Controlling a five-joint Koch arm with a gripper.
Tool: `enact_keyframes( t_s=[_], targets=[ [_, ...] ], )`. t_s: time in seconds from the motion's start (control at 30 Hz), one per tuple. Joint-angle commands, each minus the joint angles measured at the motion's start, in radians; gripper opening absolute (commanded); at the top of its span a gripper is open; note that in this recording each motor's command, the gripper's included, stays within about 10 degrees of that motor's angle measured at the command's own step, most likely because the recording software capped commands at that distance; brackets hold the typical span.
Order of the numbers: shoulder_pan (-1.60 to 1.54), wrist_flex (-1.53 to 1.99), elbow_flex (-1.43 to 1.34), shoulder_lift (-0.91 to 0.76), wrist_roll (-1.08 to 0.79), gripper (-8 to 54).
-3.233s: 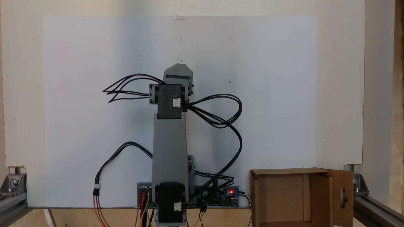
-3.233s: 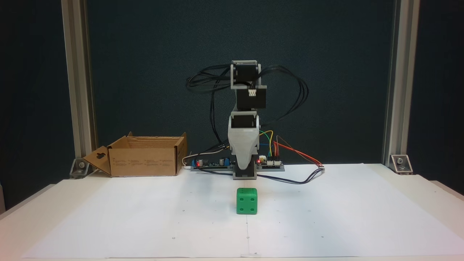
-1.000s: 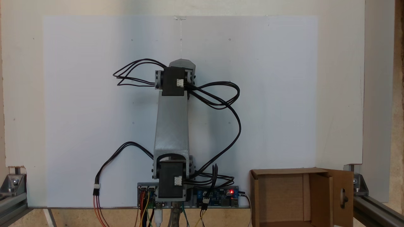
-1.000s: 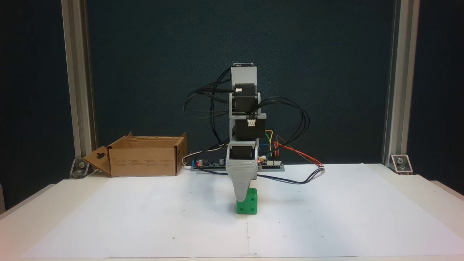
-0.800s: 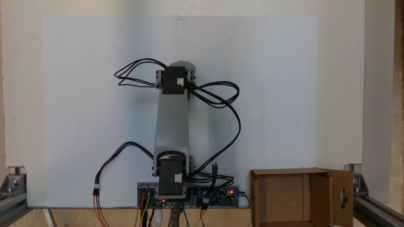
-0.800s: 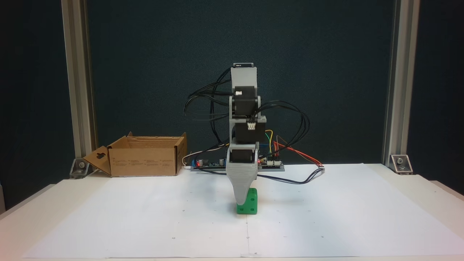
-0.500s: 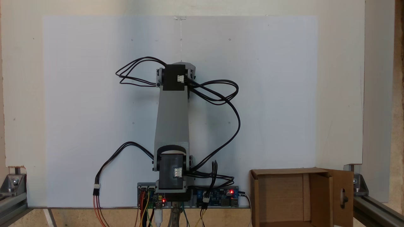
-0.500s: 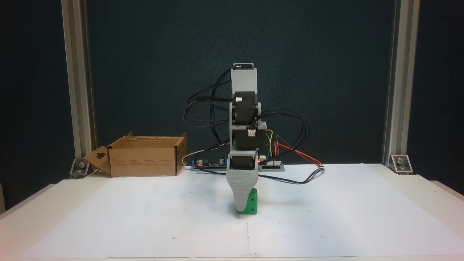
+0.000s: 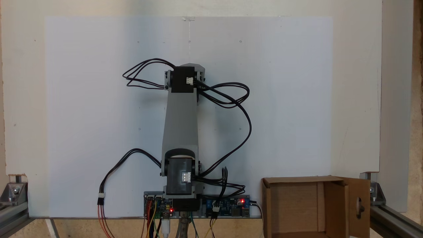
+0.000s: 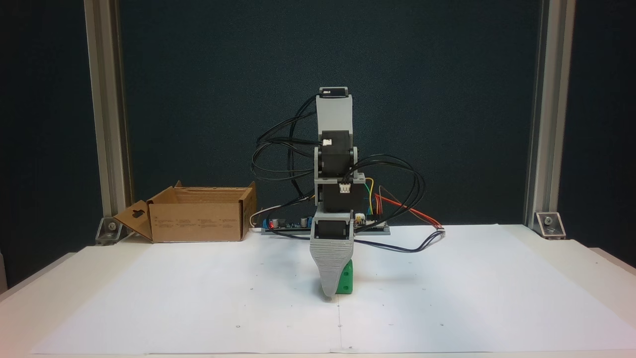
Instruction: Grasp a green dice and put it in the bin.
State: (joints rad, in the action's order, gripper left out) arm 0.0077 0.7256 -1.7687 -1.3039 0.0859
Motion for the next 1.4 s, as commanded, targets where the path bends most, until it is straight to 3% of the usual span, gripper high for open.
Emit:
enact_keyframes(
  t_s=[0.0, 0.7, 1.03, 1.13, 1.23, 1.37],
  targets=[
    [0.003, 0.000, 0.017, -0.005, 0.000, 41.7],
    [-0.018, -0.021, 0.017, 0.017, 0.003, 41.3],
    [-0.026, -0.020, 0.015, 0.018, 0.005, 34.6],
    [-0.028, -0.020, 0.015, 0.018, 0.008, 29.3],
    [-0.032, -0.018, 0.015, 0.018, 0.020, 29.0],
    [-0.032, -0.018, 0.011, 0.018, 0.021, 19.9]
  ],
)
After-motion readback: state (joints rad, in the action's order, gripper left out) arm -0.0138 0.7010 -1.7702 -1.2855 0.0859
